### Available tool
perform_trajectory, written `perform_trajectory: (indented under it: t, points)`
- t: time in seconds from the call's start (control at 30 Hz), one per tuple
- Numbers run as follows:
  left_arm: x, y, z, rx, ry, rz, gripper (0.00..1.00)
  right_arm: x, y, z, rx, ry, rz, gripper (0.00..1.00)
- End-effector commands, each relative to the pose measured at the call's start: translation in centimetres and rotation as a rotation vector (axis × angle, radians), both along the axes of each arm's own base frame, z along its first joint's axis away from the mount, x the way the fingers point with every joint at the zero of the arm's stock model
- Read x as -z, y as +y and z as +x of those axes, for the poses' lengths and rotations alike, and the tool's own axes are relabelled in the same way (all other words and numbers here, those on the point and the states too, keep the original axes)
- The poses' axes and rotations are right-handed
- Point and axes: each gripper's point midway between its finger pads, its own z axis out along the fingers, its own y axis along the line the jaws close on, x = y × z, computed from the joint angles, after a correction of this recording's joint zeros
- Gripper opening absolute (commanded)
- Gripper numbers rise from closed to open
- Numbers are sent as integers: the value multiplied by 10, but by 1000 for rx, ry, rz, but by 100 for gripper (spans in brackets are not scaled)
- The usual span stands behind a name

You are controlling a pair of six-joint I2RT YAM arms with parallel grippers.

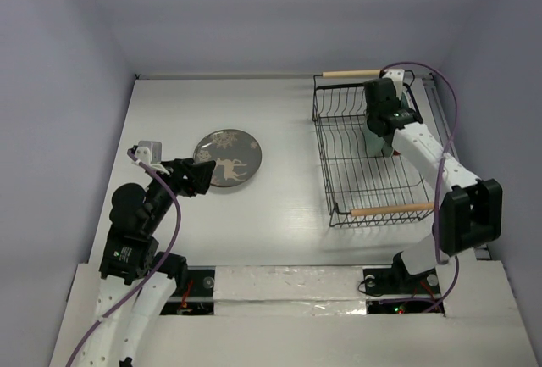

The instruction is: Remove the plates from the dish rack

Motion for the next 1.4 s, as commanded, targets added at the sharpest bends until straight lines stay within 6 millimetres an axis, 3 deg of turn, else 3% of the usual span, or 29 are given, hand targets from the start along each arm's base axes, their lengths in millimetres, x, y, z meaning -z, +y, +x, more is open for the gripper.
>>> perform_trajectory:
  t: [0.0,0.2,0.47,0.63,0.8,1.07,1.2,1.37]
  points:
    - [-7,-2,2,10,-45,-1,66,-102,-4,7,36,-305,66,0]
    - [-8,-2,1,10,-48,-2,66,-123,-8,1,39,-340,62,0]
    - [-7,-2,1,10,-47,-1,66,-133,-1,0,9,-376,112,0]
    - [-8,-2,1,10,-50,-1,66,-146,16,-1,-67,-420,203,0]
    - [-8,-2,2,8,-48,-2,66,-172,35,-6,-157,-501,319,0]
    - [-7,-2,2,8,-45,-1,66,-176,41,-7,-177,-519,354,0]
    - [-7,-2,2,10,-44,0,66,-185,60,-11,-265,-541,435,0]
    - [-6,-2,3,10,-42,0,66,-208,102,-19,-411,-590,588,0]
